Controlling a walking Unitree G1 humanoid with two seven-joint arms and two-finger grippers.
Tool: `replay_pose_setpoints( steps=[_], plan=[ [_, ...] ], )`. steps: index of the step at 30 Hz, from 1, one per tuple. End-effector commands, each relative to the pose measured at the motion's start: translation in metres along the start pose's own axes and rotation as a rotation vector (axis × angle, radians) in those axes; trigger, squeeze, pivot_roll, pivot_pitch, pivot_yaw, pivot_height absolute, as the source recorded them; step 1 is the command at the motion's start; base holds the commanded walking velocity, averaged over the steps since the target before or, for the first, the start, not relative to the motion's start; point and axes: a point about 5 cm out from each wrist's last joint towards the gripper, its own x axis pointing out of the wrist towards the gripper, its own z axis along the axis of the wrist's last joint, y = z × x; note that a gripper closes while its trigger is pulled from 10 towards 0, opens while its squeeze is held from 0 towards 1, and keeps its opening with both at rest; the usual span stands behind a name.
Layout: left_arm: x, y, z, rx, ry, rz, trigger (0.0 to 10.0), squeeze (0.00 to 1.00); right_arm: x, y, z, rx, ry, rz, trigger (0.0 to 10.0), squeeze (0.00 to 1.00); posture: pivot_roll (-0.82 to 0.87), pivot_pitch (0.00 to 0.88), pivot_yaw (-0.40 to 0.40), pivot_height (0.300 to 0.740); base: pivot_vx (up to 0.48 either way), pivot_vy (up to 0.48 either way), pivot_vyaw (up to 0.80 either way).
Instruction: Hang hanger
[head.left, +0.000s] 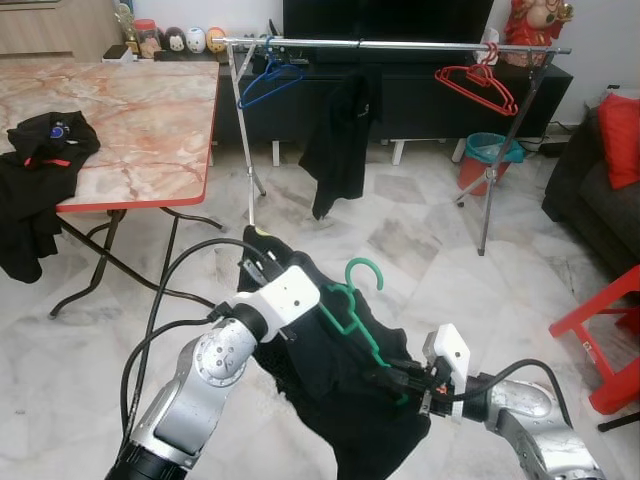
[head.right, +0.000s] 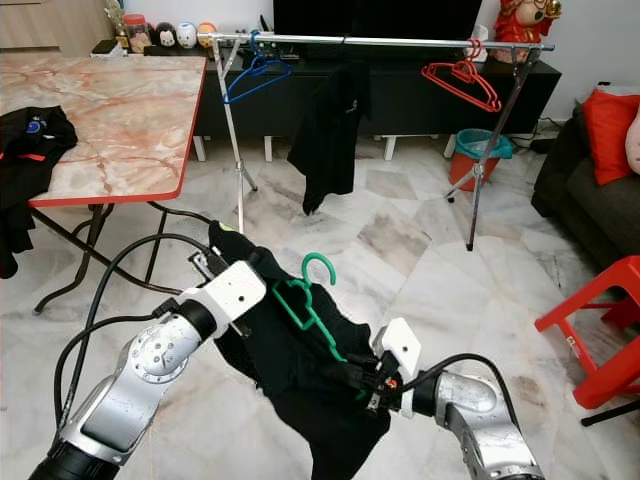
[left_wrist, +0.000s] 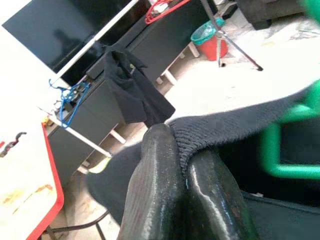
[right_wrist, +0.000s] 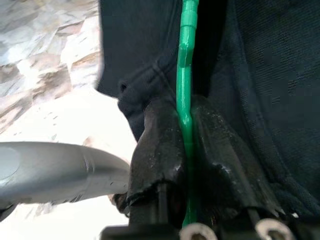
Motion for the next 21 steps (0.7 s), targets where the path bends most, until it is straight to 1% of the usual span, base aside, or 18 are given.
replay_pose_setpoints(
  steps=[1, 5, 11, 14, 15, 16, 17, 19, 20, 21],
  plan=[
    [0.003, 0.017, 0.005, -0.011, -0.016, 0.082, 0.0, 0.00, 0.000, 0.006, 0.000, -0.034, 0.035, 0.053, 0.0, 0.00, 0.14, 0.000, -0.049, 0.740, 0.000, 0.000, 0.00],
    [0.004, 0.025, 0.006, -0.025, -0.017, 0.125, 0.0, 0.00, -0.001, 0.005, -0.005, -0.047, 0.070, 0.049, 0.0, 0.00, 0.13, 0.000, -0.049, 0.740, 0.000, 0.000, 0.00],
    [0.003, 0.028, 0.008, -0.014, -0.014, 0.134, 0.0, 0.00, -0.001, 0.007, -0.007, -0.039, 0.082, 0.065, 0.0, 0.00, 0.14, 0.000, -0.051, 0.740, 0.000, 0.000, 0.00],
    [0.004, 0.027, 0.004, -0.008, 0.006, 0.116, 0.0, 0.00, -0.001, 0.010, -0.006, -0.035, 0.076, 0.087, 0.0, 0.00, 0.14, 0.000, -0.052, 0.740, 0.000, 0.000, 0.00],
    [0.004, 0.023, 0.001, -0.002, 0.023, 0.091, 0.0, 0.00, -0.002, 0.010, -0.005, -0.035, 0.069, 0.087, 0.0, 0.00, 0.13, 0.000, -0.052, 0.740, 0.000, 0.000, 0.00],
    [0.003, 0.018, -0.005, 0.011, 0.060, 0.059, 0.0, 0.00, -0.003, 0.009, -0.003, -0.039, 0.065, 0.088, 0.0, 0.00, 0.13, 0.000, -0.051, 0.740, 0.000, 0.000, 0.00],
    [0.003, 0.018, -0.005, 0.011, 0.060, 0.059, 0.0, 0.00, -0.003, 0.009, -0.003, -0.039, 0.065, 0.088, 0.0, 0.00, 0.13, 0.000, -0.051, 0.740, 0.000, 0.000, 0.00],
    [0.001, 0.009, -0.016, 0.020, 0.122, 0.017, 0.0, 0.00, -0.004, 0.010, 0.002, -0.048, 0.056, 0.107, 0.0, 0.00, 0.13, 0.000, -0.050, 0.740, 0.000, 0.000, 0.00],
    [0.001, 0.009, -0.016, 0.020, 0.122, 0.017, 0.0, 0.00, -0.004, 0.010, 0.002, -0.048, 0.056, 0.107, 0.0, 0.00, 0.13, 0.000, -0.050, 0.740, 0.000, 0.000, 0.00],
    [-0.001, 0.008, -0.022, 0.024, 0.157, 0.015, 0.0, 0.00, -0.005, 0.012, 0.005, -0.051, 0.049, 0.125, 0.0, 0.00, 0.13, 0.000, -0.050, 0.740, 0.000, 0.000, 0.00]
  ],
)
